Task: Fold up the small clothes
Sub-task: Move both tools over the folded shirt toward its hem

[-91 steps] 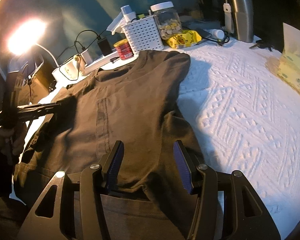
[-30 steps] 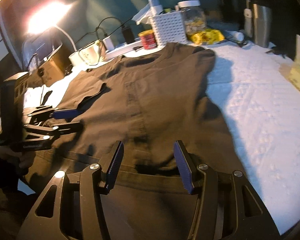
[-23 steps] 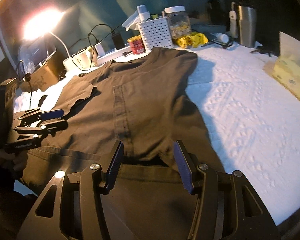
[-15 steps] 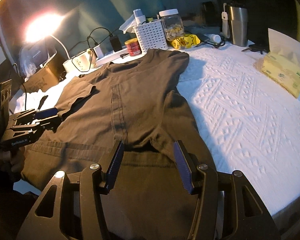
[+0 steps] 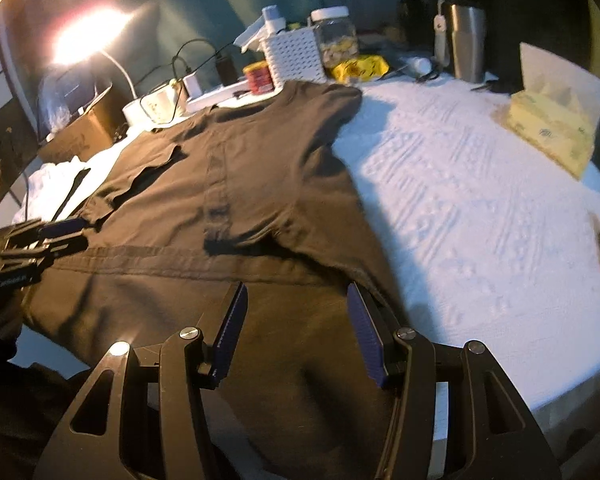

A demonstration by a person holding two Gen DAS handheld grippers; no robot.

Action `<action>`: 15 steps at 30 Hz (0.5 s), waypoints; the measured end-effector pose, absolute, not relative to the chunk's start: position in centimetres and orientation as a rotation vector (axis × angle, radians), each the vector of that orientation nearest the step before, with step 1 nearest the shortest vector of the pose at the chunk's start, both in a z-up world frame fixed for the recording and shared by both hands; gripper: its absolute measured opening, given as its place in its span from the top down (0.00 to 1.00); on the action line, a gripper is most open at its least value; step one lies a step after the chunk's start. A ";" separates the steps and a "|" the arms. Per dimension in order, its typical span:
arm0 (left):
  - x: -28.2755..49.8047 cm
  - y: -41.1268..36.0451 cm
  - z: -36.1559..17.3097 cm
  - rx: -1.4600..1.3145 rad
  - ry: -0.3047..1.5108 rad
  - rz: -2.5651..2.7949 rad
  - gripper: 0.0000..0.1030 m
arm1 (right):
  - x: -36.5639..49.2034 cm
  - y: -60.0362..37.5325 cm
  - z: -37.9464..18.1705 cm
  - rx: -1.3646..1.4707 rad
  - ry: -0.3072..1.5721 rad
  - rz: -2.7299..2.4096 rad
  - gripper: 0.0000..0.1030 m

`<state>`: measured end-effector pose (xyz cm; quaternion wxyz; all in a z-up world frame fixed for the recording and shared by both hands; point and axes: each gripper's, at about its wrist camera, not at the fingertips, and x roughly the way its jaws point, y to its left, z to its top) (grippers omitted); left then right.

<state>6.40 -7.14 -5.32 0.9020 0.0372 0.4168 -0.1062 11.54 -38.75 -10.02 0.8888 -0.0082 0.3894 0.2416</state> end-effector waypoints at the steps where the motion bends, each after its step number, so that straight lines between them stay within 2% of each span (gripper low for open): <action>1: 6.3 -7.0 -5.3 0.076 0.863 -0.214 0.54 | 11.7 -38.9 -10.1 -0.026 0.808 0.502 0.46; 8: 4.9 -5.1 -5.0 0.087 0.858 -0.140 0.54 | 12.8 -39.0 -10.4 -0.088 0.809 0.454 0.46; 15: 3.1 0.4 -5.0 0.069 0.876 0.015 0.54 | 13.2 -38.3 -11.4 -0.116 0.801 0.438 0.46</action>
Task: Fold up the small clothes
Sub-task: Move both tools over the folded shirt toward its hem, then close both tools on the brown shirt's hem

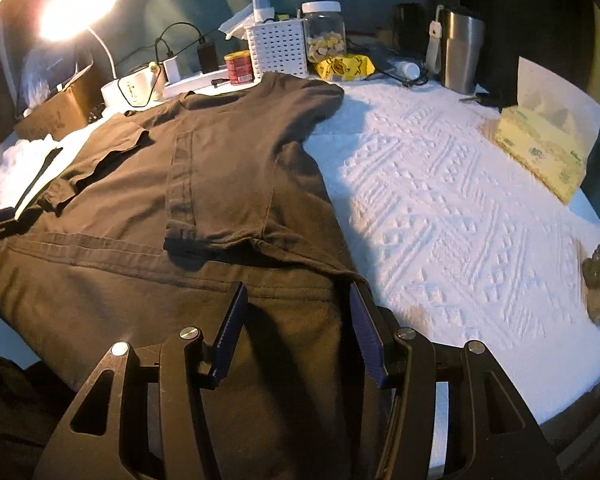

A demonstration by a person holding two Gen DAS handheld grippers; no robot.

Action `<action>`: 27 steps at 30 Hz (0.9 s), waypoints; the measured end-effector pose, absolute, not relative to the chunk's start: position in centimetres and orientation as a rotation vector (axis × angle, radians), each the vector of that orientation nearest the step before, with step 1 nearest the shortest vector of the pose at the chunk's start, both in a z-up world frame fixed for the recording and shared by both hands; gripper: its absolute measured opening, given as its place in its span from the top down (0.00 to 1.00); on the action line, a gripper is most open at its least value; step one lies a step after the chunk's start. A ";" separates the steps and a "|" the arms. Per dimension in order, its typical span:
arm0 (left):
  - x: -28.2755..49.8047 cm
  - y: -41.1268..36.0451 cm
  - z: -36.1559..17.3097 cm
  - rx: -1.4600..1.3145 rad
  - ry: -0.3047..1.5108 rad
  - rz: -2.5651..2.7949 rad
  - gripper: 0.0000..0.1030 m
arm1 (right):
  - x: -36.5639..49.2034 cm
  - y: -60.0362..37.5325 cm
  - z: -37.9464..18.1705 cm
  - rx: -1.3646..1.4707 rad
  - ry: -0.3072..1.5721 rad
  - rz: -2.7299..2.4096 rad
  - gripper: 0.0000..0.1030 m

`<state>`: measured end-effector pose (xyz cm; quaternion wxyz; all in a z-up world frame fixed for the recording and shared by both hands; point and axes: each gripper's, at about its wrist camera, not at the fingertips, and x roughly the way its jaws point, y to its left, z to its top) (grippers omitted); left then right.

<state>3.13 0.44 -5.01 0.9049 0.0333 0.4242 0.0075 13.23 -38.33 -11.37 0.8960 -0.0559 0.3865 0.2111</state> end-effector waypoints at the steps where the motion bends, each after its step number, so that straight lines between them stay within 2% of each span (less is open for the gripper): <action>1: 2.8 1.5 -5.0 0.064 0.879 0.046 0.54 | 13.2 -38.4 -11.4 -0.096 0.802 0.448 0.46; 4: 1.7 4.1 -5.0 0.043 0.880 0.115 0.54 | 12.9 -38.0 -11.4 -0.097 0.799 0.457 0.47; 6: 1.1 5.6 -5.0 0.028 0.878 0.154 0.54 | 12.5 -37.4 -11.5 -0.113 0.796 0.461 0.56; 7: 0.7 6.2 -5.1 0.020 0.878 0.169 0.54 | 12.5 -37.2 -11.6 -0.115 0.803 0.463 0.67; 10: 0.0 7.5 -5.4 0.013 0.881 0.203 0.54 | 12.2 -36.9 -11.7 -0.120 0.791 0.440 0.70; 15: -1.6 8.9 -6.5 0.043 0.885 0.272 0.54 | 11.8 -36.7 -11.8 -0.135 0.784 0.413 0.85; 27: -3.3 10.8 -8.3 -0.047 0.913 0.220 0.56 | 9.6 -35.5 -10.9 -0.156 0.756 0.438 0.89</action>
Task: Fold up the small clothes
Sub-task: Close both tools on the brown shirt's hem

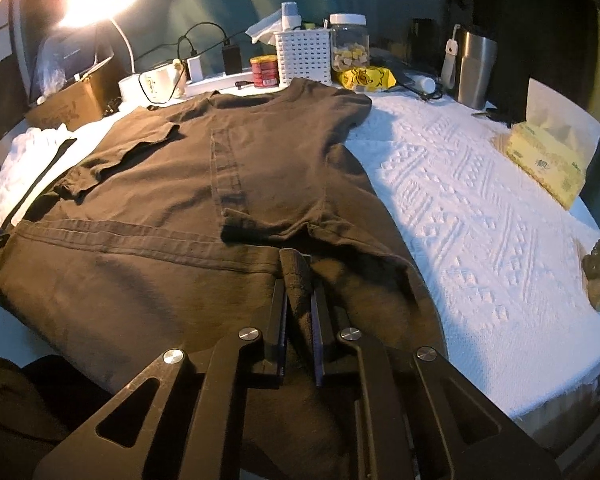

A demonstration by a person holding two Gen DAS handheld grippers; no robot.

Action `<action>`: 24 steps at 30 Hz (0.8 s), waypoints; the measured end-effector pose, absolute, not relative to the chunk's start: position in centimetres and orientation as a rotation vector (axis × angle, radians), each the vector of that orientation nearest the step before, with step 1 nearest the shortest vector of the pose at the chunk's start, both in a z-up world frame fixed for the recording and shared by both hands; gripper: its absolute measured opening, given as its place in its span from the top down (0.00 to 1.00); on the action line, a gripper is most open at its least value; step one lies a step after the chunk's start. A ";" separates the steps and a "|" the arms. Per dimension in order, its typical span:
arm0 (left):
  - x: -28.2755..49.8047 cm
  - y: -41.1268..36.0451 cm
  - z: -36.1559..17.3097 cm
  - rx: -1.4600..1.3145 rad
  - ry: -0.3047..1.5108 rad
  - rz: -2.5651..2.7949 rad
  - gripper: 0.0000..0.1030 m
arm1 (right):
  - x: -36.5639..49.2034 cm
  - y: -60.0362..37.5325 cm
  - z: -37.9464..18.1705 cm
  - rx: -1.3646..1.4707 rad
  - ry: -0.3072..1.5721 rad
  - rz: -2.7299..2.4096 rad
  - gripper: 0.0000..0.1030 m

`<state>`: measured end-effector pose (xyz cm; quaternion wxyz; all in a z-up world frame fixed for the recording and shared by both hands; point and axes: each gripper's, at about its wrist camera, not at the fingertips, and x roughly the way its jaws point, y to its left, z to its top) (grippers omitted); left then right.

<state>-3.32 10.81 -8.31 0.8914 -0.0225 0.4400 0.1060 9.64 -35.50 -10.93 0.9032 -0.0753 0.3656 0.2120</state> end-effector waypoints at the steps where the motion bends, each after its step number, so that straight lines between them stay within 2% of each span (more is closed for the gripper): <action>1: -3.3 10.5 -8.3 -0.039 0.910 0.204 0.64 | 9.5 -35.5 -10.8 -0.154 0.752 0.440 0.89; 2: -3.3 10.3 -8.3 -0.035 0.907 0.194 0.69 | 9.4 -35.6 -10.6 -0.150 0.748 0.443 0.89; 9: -3.3 10.0 -8.1 -0.077 0.893 0.132 0.74 | 8.5 -36.5 -9.8 -0.119 0.720 0.426 0.89; 11: -3.4 9.4 -8.2 -0.068 0.889 0.100 0.86 | 8.2 -36.7 -9.6 -0.115 0.713 0.418 0.89; 15: -3.3 8.8 -8.3 -0.074 0.874 0.109 0.96 | 7.9 -37.4 -9.4 -0.102 0.705 0.401 0.89; 24: -3.8 8.3 -5.4 -0.064 0.751 0.089 0.98 | 7.3 -38.6 -8.9 -0.072 0.685 0.380 0.90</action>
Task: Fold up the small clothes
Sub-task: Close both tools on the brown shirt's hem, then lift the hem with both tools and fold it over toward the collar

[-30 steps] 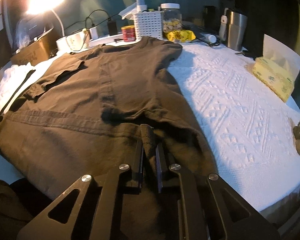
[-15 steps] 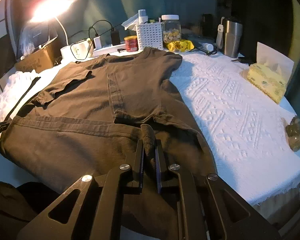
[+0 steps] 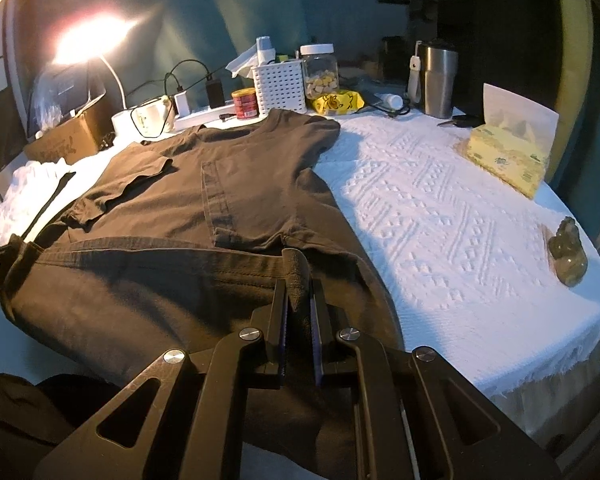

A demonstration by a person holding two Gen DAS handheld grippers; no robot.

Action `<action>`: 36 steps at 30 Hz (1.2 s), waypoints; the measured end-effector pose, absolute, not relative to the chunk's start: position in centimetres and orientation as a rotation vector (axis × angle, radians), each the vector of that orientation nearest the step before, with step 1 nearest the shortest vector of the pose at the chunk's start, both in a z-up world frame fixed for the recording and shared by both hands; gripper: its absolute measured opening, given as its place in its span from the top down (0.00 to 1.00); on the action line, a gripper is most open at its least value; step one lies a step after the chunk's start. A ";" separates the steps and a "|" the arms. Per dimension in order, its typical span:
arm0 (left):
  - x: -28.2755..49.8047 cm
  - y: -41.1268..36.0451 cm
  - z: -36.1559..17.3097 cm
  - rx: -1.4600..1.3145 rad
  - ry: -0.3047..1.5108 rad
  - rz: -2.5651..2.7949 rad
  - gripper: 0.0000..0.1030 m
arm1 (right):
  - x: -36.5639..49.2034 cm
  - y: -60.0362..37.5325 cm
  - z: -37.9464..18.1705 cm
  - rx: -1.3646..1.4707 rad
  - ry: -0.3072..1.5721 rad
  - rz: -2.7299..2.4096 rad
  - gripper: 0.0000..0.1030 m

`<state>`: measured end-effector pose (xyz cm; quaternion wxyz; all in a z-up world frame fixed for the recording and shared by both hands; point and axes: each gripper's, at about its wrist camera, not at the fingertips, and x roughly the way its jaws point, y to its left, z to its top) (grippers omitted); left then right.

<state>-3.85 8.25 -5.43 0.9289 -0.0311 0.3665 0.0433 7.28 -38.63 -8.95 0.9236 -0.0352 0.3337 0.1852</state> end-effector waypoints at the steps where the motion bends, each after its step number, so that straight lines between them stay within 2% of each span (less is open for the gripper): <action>1: -3.8 8.4 -5.2 -0.060 0.740 0.093 0.98 | 7.2 -38.7 -8.9 -0.068 0.683 0.378 0.90; 18: -2.5 7.9 -1.5 -0.023 0.621 0.107 0.98 | 7.8 -40.6 -7.2 -0.012 0.646 0.338 0.90; 36: 0.3 7.7 -0.2 -0.014 0.620 0.118 0.98 | 10.3 -40.7 -6.2 0.000 0.645 0.337 0.90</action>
